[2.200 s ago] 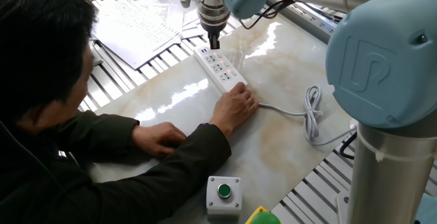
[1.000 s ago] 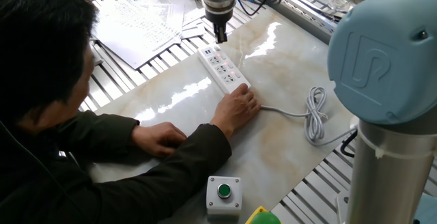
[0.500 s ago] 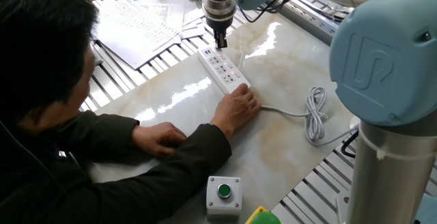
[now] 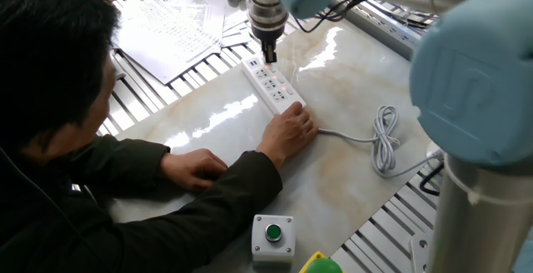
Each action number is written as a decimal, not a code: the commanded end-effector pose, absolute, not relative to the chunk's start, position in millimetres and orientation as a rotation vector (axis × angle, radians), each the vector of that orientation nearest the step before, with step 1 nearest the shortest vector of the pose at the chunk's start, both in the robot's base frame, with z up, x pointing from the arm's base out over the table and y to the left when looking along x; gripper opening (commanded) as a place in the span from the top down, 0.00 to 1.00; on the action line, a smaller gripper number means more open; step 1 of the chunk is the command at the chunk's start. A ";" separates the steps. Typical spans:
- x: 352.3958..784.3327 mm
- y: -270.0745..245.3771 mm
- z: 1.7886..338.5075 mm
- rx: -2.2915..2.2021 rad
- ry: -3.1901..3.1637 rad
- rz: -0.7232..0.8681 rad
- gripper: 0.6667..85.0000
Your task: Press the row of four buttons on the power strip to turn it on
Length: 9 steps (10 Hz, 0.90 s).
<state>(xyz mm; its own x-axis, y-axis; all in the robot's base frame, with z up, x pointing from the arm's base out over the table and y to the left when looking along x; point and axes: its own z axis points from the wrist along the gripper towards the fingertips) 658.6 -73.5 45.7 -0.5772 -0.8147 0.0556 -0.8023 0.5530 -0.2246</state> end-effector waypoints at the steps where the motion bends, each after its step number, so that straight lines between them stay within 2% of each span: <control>1: 644.2 -66.5 97.3 -1.319 2.792 -0.334 1.00; 3: 639.8 -64.2 100.1 -1.049 2.880 -0.201 1.00; 4: 636.6 -72.3 107.1 -0.987 2.896 -0.187 1.00; 6: 621.4 -73.1 131.0 -0.832 2.922 -0.064 1.00; 8: 595.6 -48.1 150.0 -0.526 2.943 0.168 1.00; 9: 587.3 -46.5 157.7 -0.453 2.930 0.188 1.00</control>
<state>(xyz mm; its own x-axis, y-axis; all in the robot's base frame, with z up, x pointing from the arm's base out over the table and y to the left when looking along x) 608.1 -61.7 132.1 -0.8781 -0.4632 -0.1195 -0.4642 0.8855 -0.0213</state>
